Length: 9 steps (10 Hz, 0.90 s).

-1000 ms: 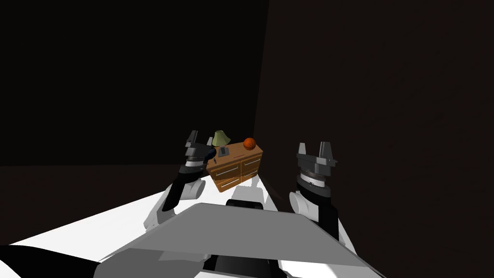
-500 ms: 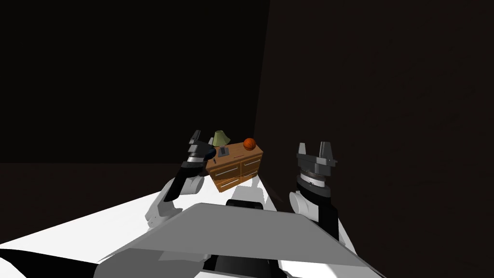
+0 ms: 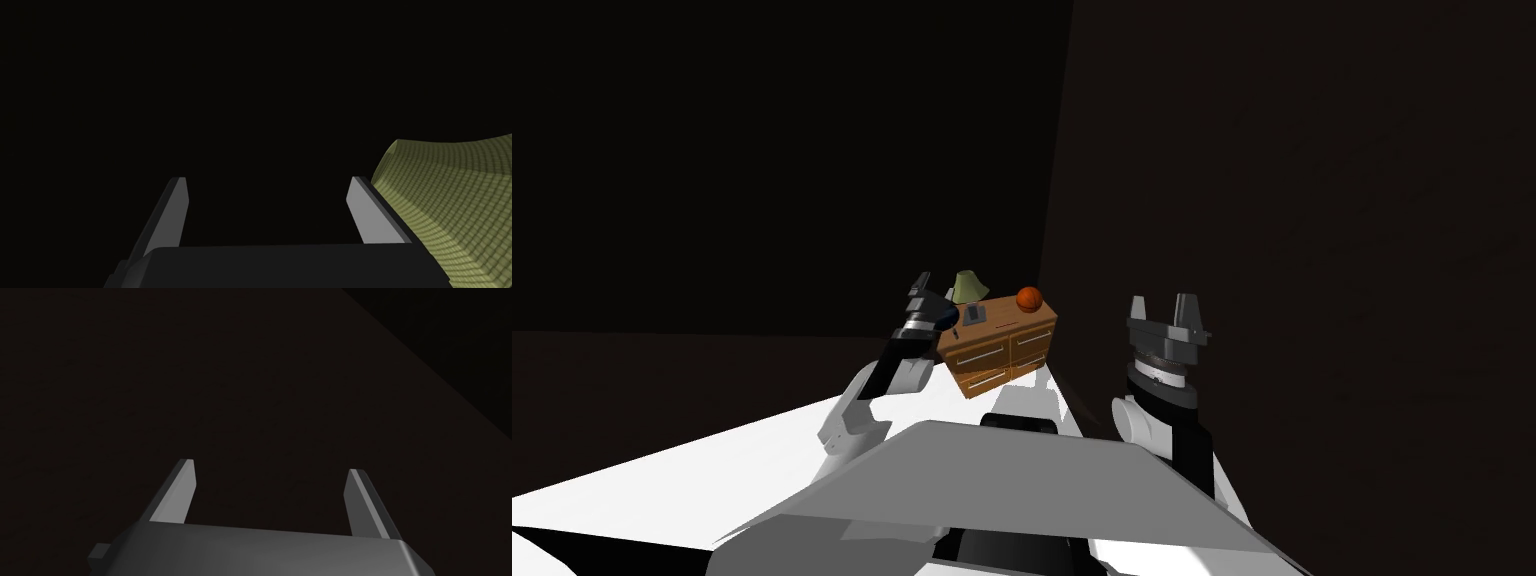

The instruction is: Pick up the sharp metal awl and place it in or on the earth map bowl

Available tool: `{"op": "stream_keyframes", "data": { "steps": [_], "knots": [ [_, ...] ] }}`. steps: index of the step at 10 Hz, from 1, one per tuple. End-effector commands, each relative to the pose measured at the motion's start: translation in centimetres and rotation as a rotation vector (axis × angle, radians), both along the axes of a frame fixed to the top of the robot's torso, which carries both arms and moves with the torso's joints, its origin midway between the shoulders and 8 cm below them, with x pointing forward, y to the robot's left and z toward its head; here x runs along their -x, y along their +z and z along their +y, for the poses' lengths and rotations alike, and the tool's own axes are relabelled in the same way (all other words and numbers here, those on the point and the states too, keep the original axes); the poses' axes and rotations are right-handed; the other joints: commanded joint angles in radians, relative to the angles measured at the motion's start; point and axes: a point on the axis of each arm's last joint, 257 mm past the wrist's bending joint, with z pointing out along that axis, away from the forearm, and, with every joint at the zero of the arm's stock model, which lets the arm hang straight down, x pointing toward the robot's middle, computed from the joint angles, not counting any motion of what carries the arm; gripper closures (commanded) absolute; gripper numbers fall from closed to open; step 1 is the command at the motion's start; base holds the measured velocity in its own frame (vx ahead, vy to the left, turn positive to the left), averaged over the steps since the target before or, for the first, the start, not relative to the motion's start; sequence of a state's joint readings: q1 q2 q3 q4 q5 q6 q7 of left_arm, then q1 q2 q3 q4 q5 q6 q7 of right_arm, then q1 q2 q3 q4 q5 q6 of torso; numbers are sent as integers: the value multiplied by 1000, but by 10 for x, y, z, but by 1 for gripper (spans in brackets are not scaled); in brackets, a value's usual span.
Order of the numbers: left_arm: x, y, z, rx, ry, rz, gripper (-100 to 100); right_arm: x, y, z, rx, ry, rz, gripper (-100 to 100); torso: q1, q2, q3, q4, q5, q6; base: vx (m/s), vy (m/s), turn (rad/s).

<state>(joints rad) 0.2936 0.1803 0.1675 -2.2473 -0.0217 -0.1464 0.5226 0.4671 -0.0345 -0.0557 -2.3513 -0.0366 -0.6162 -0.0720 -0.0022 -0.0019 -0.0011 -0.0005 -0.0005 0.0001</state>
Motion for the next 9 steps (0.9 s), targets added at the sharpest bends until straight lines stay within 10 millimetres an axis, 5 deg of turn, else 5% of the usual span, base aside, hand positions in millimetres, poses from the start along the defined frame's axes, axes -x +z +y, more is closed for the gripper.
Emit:
{"op": "stream_keyframes", "data": {
  "steps": [1,9],
  "knots": [
    [-8,-6,12,42,3,35,-100,0,0,0,0,0,0,0,0,0,0,0,0,0,28,-38,46],
    [-39,-46,62,233,47,188,-100,0,0,0,0,0,0,0,0,-1,0,0,0,0,33,-38,48]
  ]
}}
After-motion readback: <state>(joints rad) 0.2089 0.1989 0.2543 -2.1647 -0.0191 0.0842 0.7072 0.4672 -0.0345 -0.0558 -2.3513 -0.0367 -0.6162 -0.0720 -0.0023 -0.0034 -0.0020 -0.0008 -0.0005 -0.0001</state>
